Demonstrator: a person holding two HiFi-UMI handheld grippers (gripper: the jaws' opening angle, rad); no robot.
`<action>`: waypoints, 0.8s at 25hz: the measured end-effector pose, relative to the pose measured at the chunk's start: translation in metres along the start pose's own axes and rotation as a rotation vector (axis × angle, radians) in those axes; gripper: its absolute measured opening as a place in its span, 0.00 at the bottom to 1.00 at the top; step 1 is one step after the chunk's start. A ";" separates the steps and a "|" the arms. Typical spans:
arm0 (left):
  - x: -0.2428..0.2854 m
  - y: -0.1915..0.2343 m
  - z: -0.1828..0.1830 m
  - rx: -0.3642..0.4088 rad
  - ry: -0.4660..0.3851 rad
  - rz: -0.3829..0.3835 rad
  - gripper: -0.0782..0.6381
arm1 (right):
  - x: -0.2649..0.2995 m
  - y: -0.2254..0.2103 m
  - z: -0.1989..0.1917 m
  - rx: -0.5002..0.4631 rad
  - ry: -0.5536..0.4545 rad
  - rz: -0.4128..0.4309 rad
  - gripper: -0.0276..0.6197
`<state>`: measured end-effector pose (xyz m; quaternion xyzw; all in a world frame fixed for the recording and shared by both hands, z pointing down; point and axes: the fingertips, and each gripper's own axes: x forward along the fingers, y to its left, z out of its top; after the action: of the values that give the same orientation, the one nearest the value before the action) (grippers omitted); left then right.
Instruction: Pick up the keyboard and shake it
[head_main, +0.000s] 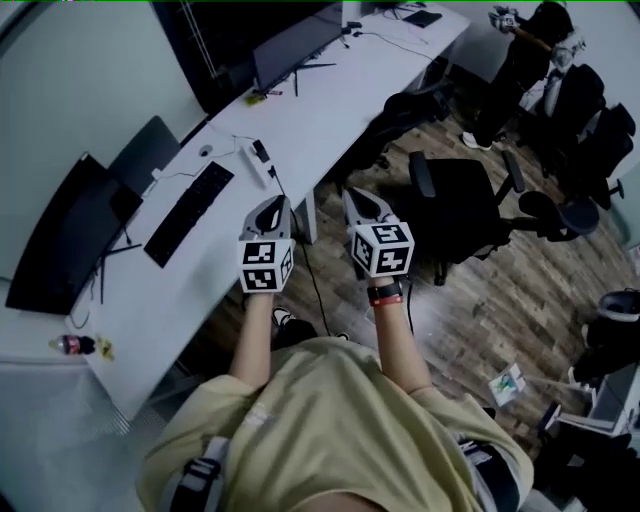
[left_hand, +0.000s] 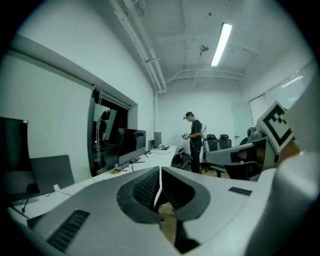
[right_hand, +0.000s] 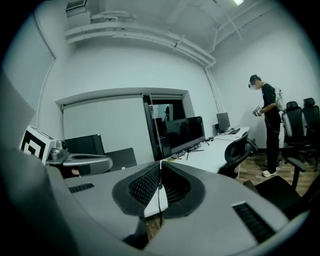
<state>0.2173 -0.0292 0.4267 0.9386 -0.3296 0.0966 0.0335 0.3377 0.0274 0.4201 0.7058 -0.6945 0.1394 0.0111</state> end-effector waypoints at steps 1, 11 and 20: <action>-0.004 0.014 -0.002 -0.010 -0.002 0.028 0.15 | 0.011 0.011 -0.001 -0.009 0.011 0.023 0.09; -0.050 0.144 -0.005 -0.070 -0.068 0.265 0.15 | 0.116 0.130 0.002 -0.094 0.068 0.285 0.09; -0.076 0.240 -0.032 -0.112 -0.041 0.441 0.15 | 0.194 0.224 -0.011 -0.137 0.127 0.480 0.09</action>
<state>0.0043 -0.1665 0.4421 0.8421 -0.5324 0.0641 0.0571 0.1152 -0.1677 0.4320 0.5083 -0.8478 0.1348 0.0691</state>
